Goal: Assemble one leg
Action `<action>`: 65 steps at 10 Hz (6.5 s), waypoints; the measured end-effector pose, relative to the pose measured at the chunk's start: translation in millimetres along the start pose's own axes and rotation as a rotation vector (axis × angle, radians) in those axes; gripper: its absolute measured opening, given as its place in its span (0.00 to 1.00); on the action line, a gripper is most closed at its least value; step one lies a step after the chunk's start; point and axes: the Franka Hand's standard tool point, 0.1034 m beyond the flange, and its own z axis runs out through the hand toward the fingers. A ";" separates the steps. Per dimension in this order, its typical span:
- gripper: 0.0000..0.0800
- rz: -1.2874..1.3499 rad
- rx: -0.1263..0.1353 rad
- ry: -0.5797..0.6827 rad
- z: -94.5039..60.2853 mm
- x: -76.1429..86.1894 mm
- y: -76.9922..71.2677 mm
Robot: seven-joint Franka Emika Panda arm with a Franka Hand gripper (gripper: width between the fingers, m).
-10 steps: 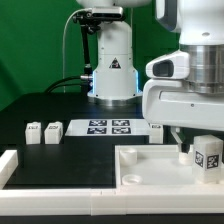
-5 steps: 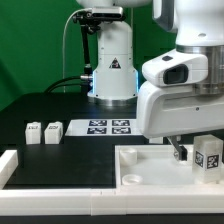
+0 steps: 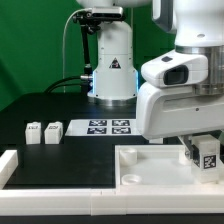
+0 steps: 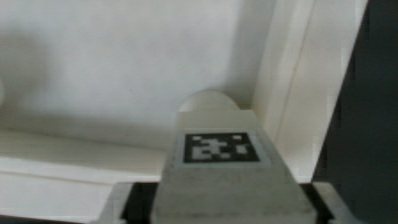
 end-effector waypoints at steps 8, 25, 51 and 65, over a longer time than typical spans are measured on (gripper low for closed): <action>0.36 1.097 0.005 0.014 2.2 -4.2 -4.7; 0.81 0.156 -0.018 0.026 -2.6 -2.1 -3.9; 0.36 1.461 -0.001 0.042 -2.3 -2.1 -3.5; 0.81 0.504 -0.025 0.029 -0.1 -4.2 -5.0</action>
Offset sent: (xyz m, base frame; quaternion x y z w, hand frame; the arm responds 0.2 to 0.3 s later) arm -0.0196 -0.0134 -0.0014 -0.0309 0.0279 0.4477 0.8932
